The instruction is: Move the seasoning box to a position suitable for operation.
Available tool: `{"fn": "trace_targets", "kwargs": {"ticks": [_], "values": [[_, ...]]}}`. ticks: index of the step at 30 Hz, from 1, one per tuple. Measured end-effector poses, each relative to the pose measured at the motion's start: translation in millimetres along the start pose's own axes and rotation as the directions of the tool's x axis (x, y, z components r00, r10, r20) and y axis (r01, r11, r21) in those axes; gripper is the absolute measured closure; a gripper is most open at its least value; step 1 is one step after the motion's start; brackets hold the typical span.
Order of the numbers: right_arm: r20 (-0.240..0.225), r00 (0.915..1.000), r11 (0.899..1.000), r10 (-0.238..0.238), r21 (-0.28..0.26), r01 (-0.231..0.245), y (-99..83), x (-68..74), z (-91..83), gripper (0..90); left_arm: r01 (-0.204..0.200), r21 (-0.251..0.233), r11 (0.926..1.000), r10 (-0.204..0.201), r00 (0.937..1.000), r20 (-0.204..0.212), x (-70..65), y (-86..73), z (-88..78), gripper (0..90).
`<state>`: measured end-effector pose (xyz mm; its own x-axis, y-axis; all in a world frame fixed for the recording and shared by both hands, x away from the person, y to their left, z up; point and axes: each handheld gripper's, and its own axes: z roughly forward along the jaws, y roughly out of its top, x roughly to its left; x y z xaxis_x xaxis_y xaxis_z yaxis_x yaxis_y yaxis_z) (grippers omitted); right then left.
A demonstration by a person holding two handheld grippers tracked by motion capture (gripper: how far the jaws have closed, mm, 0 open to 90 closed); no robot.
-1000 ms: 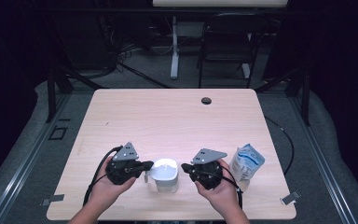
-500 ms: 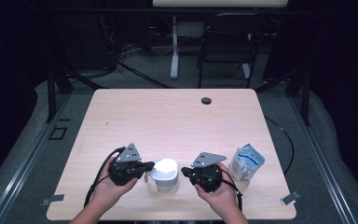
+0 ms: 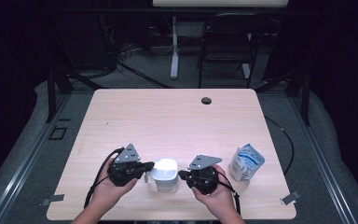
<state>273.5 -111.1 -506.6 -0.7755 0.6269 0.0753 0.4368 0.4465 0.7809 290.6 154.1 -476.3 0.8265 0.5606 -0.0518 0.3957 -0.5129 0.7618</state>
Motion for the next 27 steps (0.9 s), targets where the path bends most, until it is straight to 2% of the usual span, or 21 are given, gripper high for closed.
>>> {"fn": "trace_targets", "kwargs": {"ticks": [7, 22, 27], "values": [[-0.004, 1.0, 1.0, -0.002, 0.008, 0.002, -0.9, -0.4, 0.3, 89.8, 0.002, -0.003, 1.0, -0.002, 1.0, 0.002, 0.2, -0.6, -0.1, 90.0], [-0.016, 0.9997, 0.999, 0.019, -0.031, -0.02, 0.0, -1.7, -2.4, 88.6, 0.009, -0.002, 1.0, -0.009, 0.9999, 0.008, 1.2, -1.6, -1.2, 90.0], [-0.01, 0.9998, 1.0, 0.019, -0.02, -0.019, -1.5, -1.6, 0.2, 88.3, 0.009, -0.005, 0.9999, -0.009, 0.9999, 0.011, 1.1, -1.7, -0.9, 90.0]]}}
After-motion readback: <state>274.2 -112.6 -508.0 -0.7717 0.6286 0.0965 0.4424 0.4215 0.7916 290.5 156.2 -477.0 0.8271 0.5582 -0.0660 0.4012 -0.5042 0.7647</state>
